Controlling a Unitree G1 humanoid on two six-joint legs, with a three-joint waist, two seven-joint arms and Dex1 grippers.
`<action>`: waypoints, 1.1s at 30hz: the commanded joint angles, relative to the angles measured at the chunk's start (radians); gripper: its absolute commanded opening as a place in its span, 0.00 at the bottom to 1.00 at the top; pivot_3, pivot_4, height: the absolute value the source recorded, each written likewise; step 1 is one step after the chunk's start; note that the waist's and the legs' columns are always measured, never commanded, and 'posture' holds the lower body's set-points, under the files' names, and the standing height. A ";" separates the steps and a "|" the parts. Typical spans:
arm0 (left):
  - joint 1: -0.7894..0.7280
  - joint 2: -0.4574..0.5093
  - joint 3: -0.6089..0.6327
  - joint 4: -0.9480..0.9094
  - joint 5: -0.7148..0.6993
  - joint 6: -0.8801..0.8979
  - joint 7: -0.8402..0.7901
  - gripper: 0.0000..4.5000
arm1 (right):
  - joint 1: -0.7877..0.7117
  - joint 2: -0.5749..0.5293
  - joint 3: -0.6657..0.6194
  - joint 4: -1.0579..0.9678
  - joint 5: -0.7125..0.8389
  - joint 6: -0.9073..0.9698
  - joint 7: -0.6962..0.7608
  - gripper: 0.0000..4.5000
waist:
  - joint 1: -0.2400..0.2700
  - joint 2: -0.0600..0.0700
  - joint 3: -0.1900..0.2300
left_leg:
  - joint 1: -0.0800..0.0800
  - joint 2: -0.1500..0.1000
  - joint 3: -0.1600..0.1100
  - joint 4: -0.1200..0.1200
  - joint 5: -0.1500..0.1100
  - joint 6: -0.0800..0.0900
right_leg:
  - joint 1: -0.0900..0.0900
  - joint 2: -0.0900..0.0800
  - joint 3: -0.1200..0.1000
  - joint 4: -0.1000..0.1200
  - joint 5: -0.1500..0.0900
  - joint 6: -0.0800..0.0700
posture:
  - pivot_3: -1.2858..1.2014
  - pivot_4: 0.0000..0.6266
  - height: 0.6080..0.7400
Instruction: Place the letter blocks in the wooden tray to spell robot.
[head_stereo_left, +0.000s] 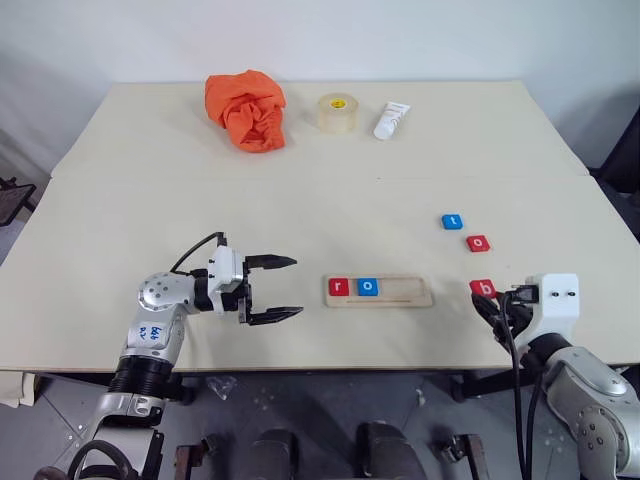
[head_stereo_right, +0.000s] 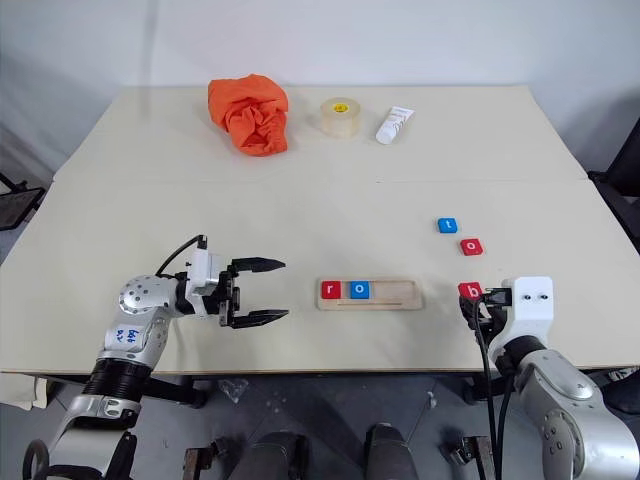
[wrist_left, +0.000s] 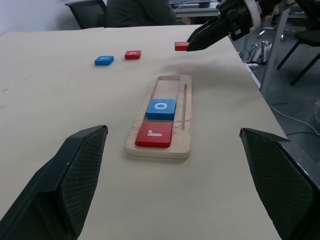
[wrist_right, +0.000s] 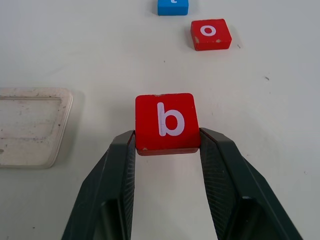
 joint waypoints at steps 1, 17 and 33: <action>0.007 0.006 0.004 -0.038 -0.021 0.005 -0.010 1.00 | 0.014 0.006 0.001 -0.005 -0.006 -0.027 -0.010 0.40 | 0.000 0.000 0.000 | 0.000 0.000 0.000 0.000 0.000 0.000 | 0.000 0.000 0.000 0.000 0.000 0.000 | 0.52 0.24 1.00; -0.010 0.003 0.011 -0.020 -0.015 -0.006 -0.003 1.00 | 0.103 -0.316 0.033 0.128 -0.015 -0.209 0.378 0.99 | 0.001 0.000 0.000 | 0.000 -0.001 0.001 0.000 0.000 0.002 | 0.001 0.001 -0.002 -0.001 0.000 0.000 | 0.52 0.24 1.00; 0.017 0.006 0.006 -0.039 -0.027 -0.006 -0.035 1.00 | -0.347 -0.684 0.344 0.718 -0.185 -0.536 0.908 0.99 | 0.000 -0.001 0.001 | 0.002 0.001 0.004 0.000 0.000 0.002 | 0.003 0.000 -0.006 -0.005 0.000 0.000 | 0.52 0.24 1.00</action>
